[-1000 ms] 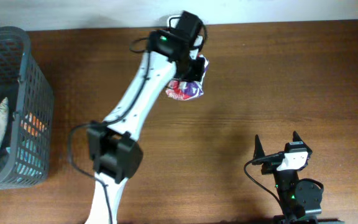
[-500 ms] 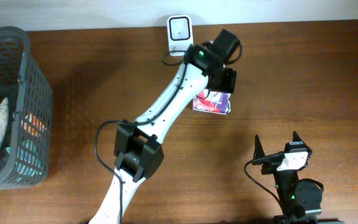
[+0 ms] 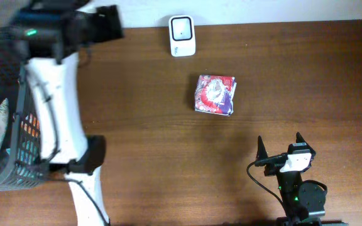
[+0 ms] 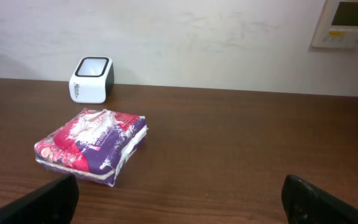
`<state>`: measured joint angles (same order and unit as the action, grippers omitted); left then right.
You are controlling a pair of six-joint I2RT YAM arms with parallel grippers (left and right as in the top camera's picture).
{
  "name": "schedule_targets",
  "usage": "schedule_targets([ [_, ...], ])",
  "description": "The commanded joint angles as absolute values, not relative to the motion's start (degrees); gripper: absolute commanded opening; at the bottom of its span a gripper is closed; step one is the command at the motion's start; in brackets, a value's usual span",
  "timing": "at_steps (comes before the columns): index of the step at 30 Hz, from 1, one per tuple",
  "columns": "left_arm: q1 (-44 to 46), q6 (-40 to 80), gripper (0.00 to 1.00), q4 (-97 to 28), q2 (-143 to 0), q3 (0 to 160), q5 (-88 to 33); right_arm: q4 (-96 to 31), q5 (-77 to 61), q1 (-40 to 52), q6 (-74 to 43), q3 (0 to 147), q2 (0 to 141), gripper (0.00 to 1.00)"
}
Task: Scan the item barcode
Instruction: 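Carry the pink pack to the table center and release it, then reach into the basket and grasp the white tube with left gripper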
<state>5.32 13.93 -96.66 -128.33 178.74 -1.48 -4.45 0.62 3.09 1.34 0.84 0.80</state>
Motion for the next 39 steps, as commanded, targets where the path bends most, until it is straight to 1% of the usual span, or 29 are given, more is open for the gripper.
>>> schedule_targets([
  [1,-0.21,2.59,0.94,-96.73,-119.37,179.65,-2.07,-4.60,0.71,2.98,1.21,0.32,0.43,0.99],
  [5,-4.67,1.69,0.95,-96.73,-115.59,176.33,6.48,-4.60,0.71,2.98,1.21,0.32,0.43,0.99],
  [7,-6.68,3.40,0.96,-96.73,-113.86,171.54,10.02,-4.60,0.71,2.98,1.21,0.32,0.43,0.99],
  [9,-11.31,5.58,0.99,-96.71,-112.07,164.22,15.79,-4.60,0.71,2.98,1.21,0.32,0.43,0.99],
  [13,-22.76,5.76,0.99,-95.83,-112.27,155.57,16.08,-4.60,0.71,2.98,1.21,0.32,0.43,0.99],
  [15,-27.59,5.74,0.99,-94.06,-112.40,151.74,11.07,-4.60,0.71,2.98,1.21,0.32,0.43,0.99],
  [17,-30.70,5.74,0.99,-92.07,-112.44,148.79,8.14,-4.60,0.71,2.98,1.23,0.32,0.43,0.99],
  [20,-35.64,5.15,0.97,-85.97,-112.53,138.52,8.16,-4.60,0.71,2.98,1.21,0.32,0.43,0.99],
  [23,-37.52,1.43,0.99,-80.05,-112.53,127.44,8.12,-4.60,0.71,2.98,1.21,0.32,0.43,0.98],
  [25,-37.67,-4.73,0.99,-70.65,-112.53,116.97,8.16,-4.60,0.71,2.98,1.21,0.32,0.43,0.99],
  [27,-37.67,-8.40,0.99,-64.27,-112.55,110.63,8.91,-4.60,0.71,2.98,1.21,0.32,0.43,0.99],
  [28,-37.67,-8.95,0.99,-60.55,-112.55,107.13,13.58,-4.60,0.71,2.98,1.21,0.32,0.43,0.99],
  [29,-37.67,-8.99,0.99,-57.60,-112.55,104.71,16.36,-4.60,0.71,2.98,1.21,0.32,0.43,0.99],
  [33,-37.67,-20.62,0.99,-50.52,-112.55,95.66,16.51,-4.60,0.71,2.98,1.21,0.32,0.43,0.99],
  [36,-37.67,-26.28,1.00,-45.80,-112.62,90.00,16.51,-4.60,0.71,2.98,1.21,0.32,0.43,0.99],
  [38,-37.69,-28.05,0.98,-41.67,-112.64,87.09,16.51,-4.60,0.71,2.98,1.21,0.32,0.43,0.99],
  [39,-37.85,-28.21,0.96,-40.16,-112.66,86.61,16.53,-4.60,0.71,2.98,1.21,0.32,0.43,0.99],
])
